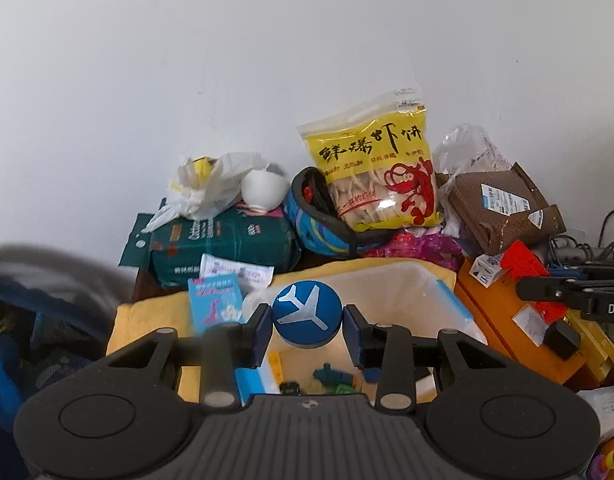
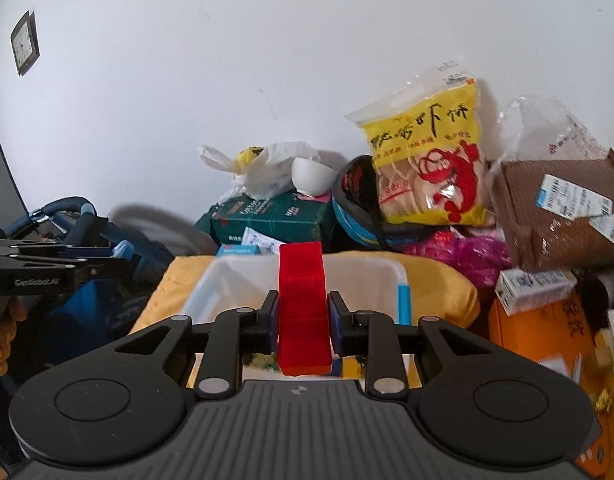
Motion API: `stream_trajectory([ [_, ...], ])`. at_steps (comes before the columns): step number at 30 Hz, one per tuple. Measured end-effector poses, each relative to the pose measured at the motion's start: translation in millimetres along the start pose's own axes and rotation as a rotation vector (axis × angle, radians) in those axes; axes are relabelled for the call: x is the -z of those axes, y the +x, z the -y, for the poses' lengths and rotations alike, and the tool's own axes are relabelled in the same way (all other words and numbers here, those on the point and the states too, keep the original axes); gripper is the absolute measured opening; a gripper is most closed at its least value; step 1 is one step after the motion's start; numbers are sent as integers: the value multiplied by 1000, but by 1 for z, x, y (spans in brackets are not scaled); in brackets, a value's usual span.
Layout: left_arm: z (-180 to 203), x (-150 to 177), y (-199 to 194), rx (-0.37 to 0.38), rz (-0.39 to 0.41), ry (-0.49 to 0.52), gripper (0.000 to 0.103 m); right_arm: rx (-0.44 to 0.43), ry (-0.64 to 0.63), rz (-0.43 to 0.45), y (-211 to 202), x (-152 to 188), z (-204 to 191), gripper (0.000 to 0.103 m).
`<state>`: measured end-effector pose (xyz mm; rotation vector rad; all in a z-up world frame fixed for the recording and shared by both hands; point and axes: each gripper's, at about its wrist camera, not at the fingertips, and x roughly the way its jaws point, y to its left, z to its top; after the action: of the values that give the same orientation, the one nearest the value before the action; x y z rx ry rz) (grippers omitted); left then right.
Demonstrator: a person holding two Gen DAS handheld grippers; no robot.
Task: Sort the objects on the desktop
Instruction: 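Carry the disc and red brick over the white bin and open both tools, then grasp a small red brick with the left tool while the right tool grasps a black toy car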
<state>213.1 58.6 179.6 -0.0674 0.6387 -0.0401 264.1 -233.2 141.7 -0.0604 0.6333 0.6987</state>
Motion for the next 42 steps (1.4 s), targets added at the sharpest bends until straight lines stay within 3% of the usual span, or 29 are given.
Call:
stream_trajectory([
  [8, 9, -28, 30, 9, -53, 46, 42, 22, -17, -42, 27, -25, 0, 28],
  [19, 6, -29, 66, -28, -132, 42, 43, 66, -10, -142, 71, -25, 9, 28],
  [21, 8, -26, 74, -72, -139, 65, 63, 86, -10, -149, 78, -23, 10, 35],
  [22, 8, -22, 78, -100, -144, 67, 80, 93, -4, -147, 80, -23, 11, 53],
  [23, 6, -19, 80, -116, -140, 63, 81, 94, 2, -137, 81, -21, 12, 62],
  [27, -7, -2, 81, -98, -153, 38, 81, 88, 16, -119, 78, -14, 15, 62],
  [34, -21, 54, 43, -78, -91, 29, 81, 29, -22, -124, 50, 38, -1, 62],
  [42, -14, 174, 20, -38, -175, 66, 80, -23, -83, -242, 27, 166, -57, 60],
])
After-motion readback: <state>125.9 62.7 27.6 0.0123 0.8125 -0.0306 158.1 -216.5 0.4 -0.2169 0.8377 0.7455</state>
